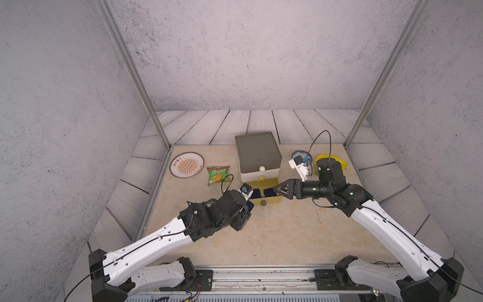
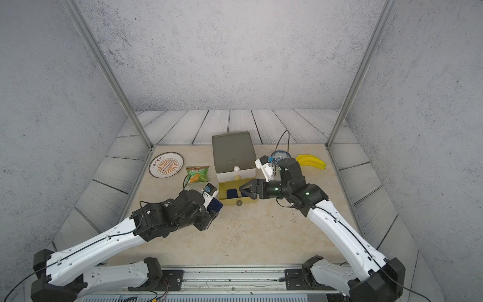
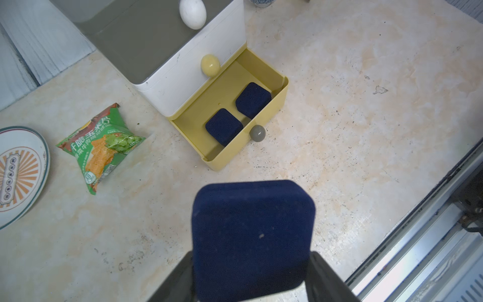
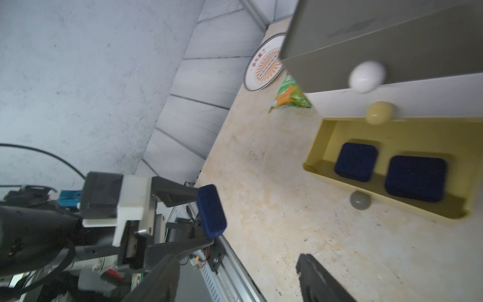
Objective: Place the brooch boxes into the drawer by color
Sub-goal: Pick up the brooch box from the center of the board, then place the brooch box in the drawer.
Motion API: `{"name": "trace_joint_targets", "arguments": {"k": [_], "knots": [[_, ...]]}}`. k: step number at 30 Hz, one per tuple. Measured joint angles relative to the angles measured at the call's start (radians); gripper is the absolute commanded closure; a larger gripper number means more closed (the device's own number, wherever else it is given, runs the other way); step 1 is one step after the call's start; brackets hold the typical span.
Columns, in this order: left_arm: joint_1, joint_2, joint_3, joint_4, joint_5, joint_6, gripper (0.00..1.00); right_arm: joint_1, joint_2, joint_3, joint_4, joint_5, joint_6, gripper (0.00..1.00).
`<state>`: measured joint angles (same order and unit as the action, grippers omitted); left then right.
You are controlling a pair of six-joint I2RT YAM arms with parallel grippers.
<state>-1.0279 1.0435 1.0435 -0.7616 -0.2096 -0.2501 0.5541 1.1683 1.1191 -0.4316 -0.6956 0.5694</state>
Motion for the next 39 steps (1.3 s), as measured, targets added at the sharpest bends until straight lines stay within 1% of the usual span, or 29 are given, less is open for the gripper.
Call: {"name": "trace_joint_targets", "arguments": {"k": [4,11,17,23,29,31,34,35,37,39], "knots": [[0.000,-0.022,-0.002,-0.006,0.001,0.014,0.43,0.063,0.088,0.029,0.021,-0.018,0.010,0.39],[0.000,-0.031,-0.002,-0.006,0.016,0.025,0.43,0.148,0.209,0.061,0.043,-0.035,0.034,0.42],[0.000,-0.031,-0.002,-0.006,0.020,0.026,0.43,0.188,0.251,0.084,0.079,-0.059,0.056,0.44],[0.000,-0.031,-0.002,-0.006,0.022,0.031,0.43,0.216,0.292,0.103,0.097,-0.072,0.063,0.49],[0.001,-0.037,-0.002,-0.006,0.022,0.034,0.43,0.230,0.317,0.103,0.101,-0.100,0.068,0.49],[0.004,-0.037,-0.002,-0.006,0.022,0.036,0.43,0.231,0.319,0.103,0.102,-0.113,0.068,0.56],[0.007,-0.039,-0.002,-0.007,0.023,0.037,0.43,0.231,0.323,0.103,0.103,-0.121,0.069,0.72],[0.007,-0.040,-0.002,-0.008,0.025,0.036,0.42,0.230,0.326,0.103,0.107,-0.128,0.062,0.79],[0.011,-0.044,-0.002,-0.011,0.039,0.035,0.41,0.229,0.327,0.103,0.110,-0.137,0.042,0.88],[0.011,-0.048,-0.002,-0.013,0.040,0.035,0.39,0.230,0.327,0.103,0.112,-0.140,0.040,0.93]]}}
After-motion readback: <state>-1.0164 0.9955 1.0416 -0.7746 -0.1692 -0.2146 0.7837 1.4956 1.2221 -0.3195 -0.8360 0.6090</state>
